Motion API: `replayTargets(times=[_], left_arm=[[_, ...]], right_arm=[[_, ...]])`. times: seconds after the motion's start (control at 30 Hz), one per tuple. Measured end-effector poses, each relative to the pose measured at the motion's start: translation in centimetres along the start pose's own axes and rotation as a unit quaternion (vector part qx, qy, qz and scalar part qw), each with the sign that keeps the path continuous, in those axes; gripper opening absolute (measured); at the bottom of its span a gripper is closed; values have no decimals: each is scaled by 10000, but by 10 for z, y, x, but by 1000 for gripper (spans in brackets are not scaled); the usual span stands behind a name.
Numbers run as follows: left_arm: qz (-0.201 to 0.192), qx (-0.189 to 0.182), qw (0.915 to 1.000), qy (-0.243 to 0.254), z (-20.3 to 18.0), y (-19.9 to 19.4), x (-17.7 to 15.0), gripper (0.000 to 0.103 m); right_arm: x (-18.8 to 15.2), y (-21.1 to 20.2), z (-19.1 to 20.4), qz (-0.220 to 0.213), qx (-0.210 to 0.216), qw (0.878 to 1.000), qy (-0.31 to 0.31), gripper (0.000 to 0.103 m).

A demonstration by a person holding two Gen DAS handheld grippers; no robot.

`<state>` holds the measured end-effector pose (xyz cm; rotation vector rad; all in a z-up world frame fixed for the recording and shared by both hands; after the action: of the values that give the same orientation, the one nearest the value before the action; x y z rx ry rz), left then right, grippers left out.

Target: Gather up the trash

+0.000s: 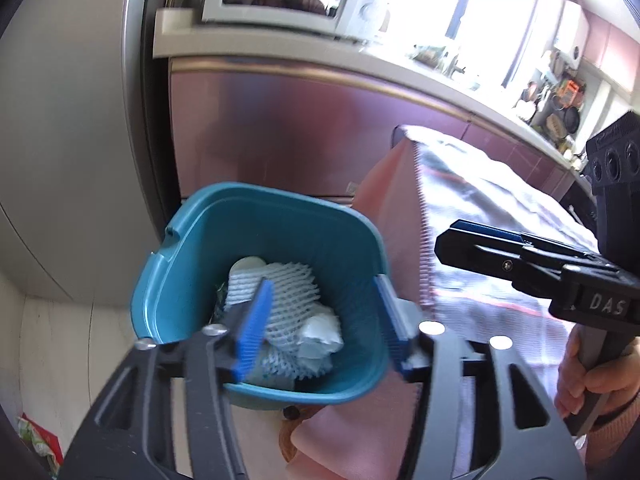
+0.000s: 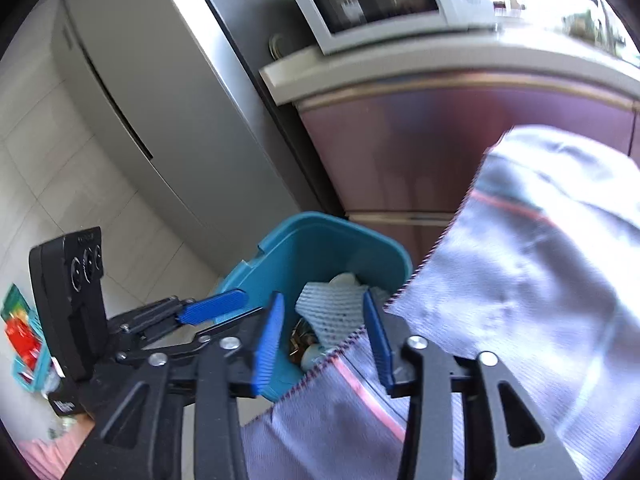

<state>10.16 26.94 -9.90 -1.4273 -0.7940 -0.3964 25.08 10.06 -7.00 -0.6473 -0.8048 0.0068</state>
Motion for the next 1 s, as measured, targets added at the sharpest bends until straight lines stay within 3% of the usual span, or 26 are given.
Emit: replayTargets(times=[0.07, 0.23, 0.4, 0.77, 1.0], left_arm=[[-212, -2, 9998, 39, -4, -16, -2, 73], [-858, -22, 9962, 168, -18, -57, -9, 98], [-1422, 48, 9893, 311, -39, -92, -21, 97], [-2233, -131, 9740, 354, -85, -152, -43, 97], [-2588, -66, 9651, 393, -103, -174, -48, 97]], right_arm=[[-6, -18, 5, -206, -196, 9995, -171, 60], [-27, -65, 20, -776, -756, 9924, -591, 85], [-55, -110, 28, -1309, -1292, 9802, -737, 96], [-104, -197, 33, -2441, -2294, 9390, -781, 96], [-126, -225, 42, -2761, -2736, 9171, -883, 96]])
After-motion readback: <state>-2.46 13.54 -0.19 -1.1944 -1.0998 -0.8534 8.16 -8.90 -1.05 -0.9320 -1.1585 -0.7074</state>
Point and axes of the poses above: each gripper's, at about its wrist camera, not at the fingertips, and y roughly the way its jaws point, z to its left, x to its top, the point moved 2 cm from there along y, roughly the way its jaws point, and after that the axes turned 15 degrees about x, right-handed, at the moved point
